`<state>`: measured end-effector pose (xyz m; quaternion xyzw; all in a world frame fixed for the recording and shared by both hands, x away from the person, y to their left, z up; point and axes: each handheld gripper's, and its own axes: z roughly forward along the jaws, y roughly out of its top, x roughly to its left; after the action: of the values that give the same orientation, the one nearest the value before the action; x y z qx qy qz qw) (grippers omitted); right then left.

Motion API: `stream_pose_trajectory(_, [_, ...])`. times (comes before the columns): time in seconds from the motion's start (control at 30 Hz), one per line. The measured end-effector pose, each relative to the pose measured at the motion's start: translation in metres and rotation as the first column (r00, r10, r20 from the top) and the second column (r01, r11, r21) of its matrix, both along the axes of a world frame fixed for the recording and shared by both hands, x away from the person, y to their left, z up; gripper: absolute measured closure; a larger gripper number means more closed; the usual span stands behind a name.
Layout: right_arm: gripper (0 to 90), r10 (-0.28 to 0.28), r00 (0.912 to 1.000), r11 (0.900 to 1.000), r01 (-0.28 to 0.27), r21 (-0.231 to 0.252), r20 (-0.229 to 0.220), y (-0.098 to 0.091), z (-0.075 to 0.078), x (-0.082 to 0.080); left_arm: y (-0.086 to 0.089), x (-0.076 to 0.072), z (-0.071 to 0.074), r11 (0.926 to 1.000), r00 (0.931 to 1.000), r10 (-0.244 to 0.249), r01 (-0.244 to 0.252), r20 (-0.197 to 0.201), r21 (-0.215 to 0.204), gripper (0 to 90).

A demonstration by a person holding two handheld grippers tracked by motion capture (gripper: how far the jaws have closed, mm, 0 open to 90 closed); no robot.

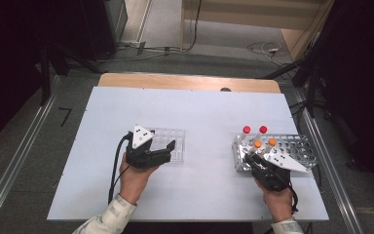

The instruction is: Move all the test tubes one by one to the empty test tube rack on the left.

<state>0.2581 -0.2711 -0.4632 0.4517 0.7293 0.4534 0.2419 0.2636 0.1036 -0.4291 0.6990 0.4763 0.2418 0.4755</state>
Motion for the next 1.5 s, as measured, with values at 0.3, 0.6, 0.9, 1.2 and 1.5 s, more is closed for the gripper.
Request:
stream_pose_trajectory(0.3, [72.8, 0.0, 0.9982, 0.9999, 0.001, -0.017, 0.06, 0.002, 0.017, -0.006, 0.001, 0.0, 0.001, 1.0, 1.0, 0.0, 0.0, 0.004, -0.008, 23.2])
stream_pose_trajectory(0.6, [73.1, 0.002, 0.993, 1.0, -0.002, -0.001, 0.118, -0.001, 0.043, -0.016, 0.001, -0.001, 0.002, 0.9999, 1.0, -0.003, 0.003, 0.005, -0.011, 23.2])
stream_pose_trajectory(0.9, [73.1, 0.032, 0.9892, 0.9994, -0.034, 0.011, 0.143, 0.006, 0.054, -0.023, 0.001, -0.002, 0.003, 0.9999, 0.9999, -0.005, 0.005, 0.01, -0.015, 23.2])
stream_pose_trajectory(1.2, [73.1, 0.092, 0.9878, 0.9956, -0.093, 0.004, 0.126, 0.025, 0.049, -0.025, -0.001, -0.004, 0.005, 0.9998, 0.9998, -0.012, 0.012, 0.017, -0.017, 23.4])
stream_pose_trajectory(1.5, [73.1, 0.158, 0.9836, 0.9874, -0.157, -0.018, 0.087, 0.049, 0.036, -0.024, -0.006, -0.007, 0.006, 0.9994, 0.9994, -0.028, 0.029, 0.019, -0.018, 23.9])
